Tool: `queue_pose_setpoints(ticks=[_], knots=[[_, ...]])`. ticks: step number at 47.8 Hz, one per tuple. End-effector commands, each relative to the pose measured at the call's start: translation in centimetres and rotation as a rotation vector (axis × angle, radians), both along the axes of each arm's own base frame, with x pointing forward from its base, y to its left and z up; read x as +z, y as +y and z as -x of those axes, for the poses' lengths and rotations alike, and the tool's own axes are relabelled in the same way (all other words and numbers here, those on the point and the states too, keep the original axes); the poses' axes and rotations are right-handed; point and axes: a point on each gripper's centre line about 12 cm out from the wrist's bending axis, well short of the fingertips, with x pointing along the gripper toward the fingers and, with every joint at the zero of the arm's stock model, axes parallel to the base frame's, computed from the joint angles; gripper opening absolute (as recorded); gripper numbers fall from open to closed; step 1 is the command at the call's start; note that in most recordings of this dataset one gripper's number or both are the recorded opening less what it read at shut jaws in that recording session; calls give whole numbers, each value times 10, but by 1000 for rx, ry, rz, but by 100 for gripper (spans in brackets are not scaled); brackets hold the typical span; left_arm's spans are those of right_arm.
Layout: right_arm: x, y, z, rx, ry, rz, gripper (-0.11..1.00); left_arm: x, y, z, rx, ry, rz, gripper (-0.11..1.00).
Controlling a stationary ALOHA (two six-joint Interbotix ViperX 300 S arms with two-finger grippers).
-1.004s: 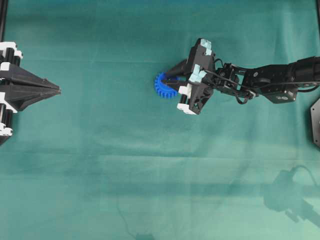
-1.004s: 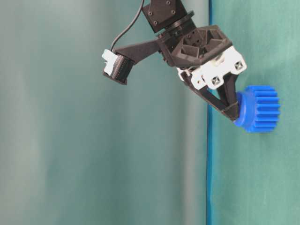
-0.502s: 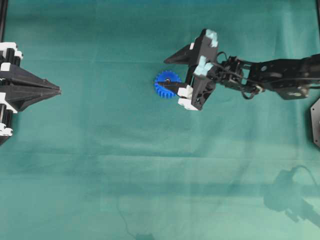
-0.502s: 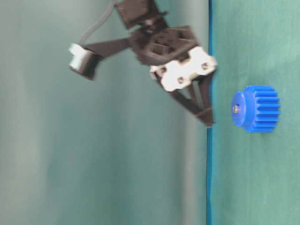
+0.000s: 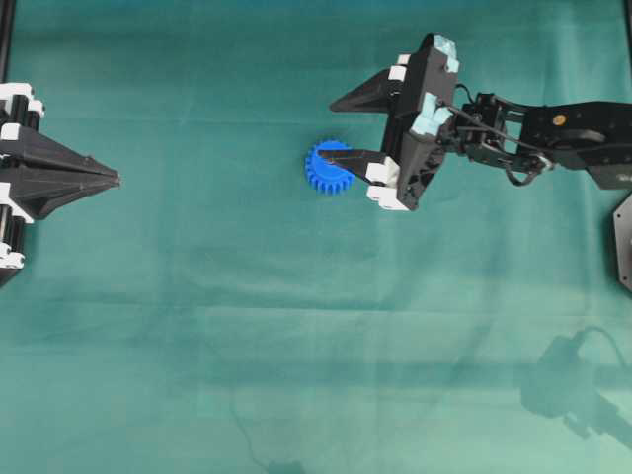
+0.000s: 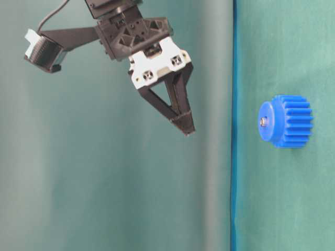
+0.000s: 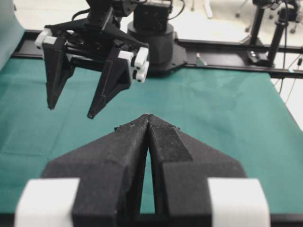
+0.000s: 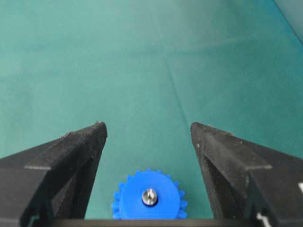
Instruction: Insert the shaft placed at a random location into the center hole of the small gear at another random location.
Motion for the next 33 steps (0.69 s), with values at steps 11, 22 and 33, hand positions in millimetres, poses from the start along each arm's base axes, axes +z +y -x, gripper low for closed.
queue_pose_setpoints(ticks=[11, 22, 33], knots=[[21, 16, 45, 18, -50, -3, 74, 4, 0, -1, 2, -11, 3, -1], [23, 27, 90, 28, -48, -15, 74, 4, 0, -1, 2, -11, 5, -1], [25, 34, 119, 43, -16, -31, 74, 3, 0, -1, 2, -5, 5, -1]])
